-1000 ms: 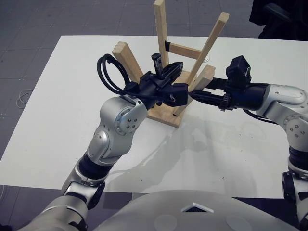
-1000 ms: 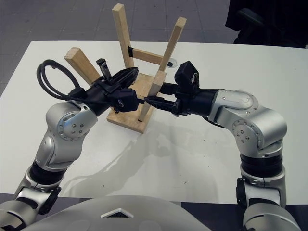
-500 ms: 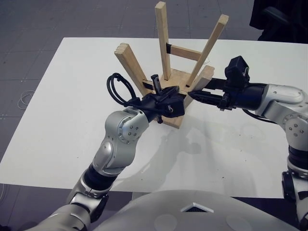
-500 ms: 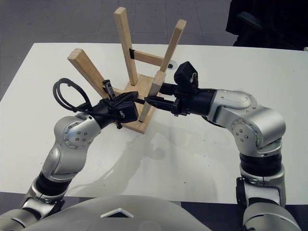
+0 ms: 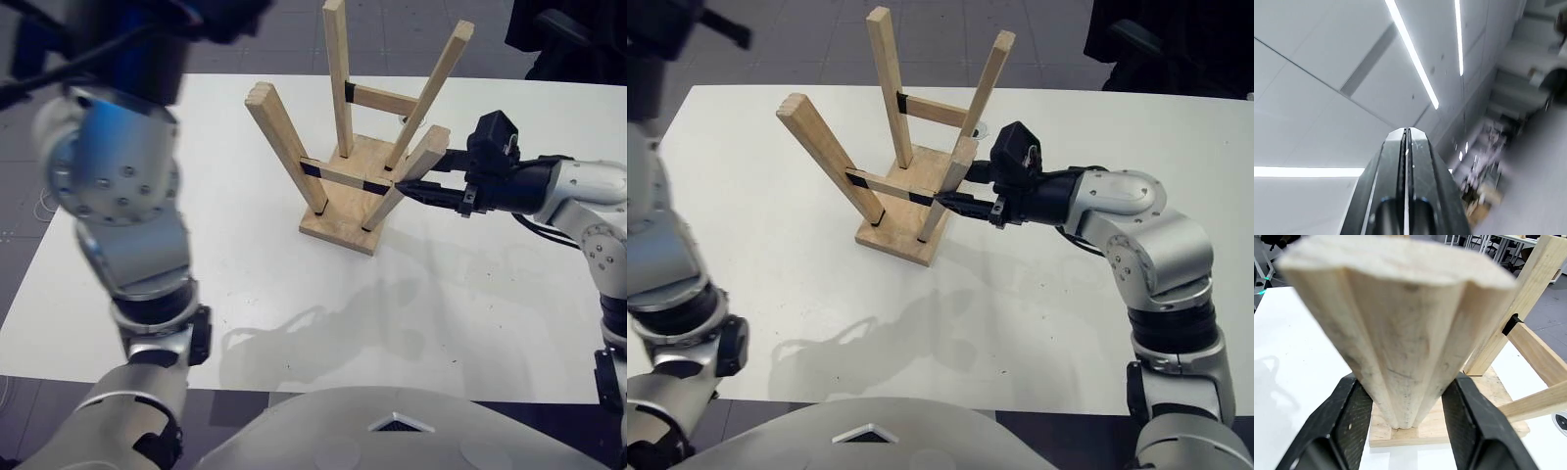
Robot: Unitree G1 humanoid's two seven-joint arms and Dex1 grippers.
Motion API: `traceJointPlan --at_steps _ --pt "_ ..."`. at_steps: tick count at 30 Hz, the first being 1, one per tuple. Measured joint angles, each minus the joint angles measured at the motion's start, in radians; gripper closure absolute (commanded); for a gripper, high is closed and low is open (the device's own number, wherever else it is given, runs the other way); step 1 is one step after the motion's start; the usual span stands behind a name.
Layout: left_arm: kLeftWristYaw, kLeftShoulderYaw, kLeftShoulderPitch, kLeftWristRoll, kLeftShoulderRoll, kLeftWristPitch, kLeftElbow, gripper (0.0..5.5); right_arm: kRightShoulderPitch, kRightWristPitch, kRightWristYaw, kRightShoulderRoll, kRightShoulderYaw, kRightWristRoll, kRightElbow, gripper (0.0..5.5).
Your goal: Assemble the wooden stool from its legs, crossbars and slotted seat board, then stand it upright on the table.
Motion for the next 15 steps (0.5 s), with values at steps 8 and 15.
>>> traceJointPlan --at_steps 8,15 --pt "0.018 0.129 0.354 -0.143 0.0 -0.013 0.087 5.4 -0.057 -0.168 0.112 -0.016 0.023 -0.068 0.185 3.46" --pt "0.089 0.06 0.5 -0.181 -0.056 -0.072 0.207 5.4 -0.08 -0.236 0.152 0.019 -0.027 -0.074 0.274 2.08"
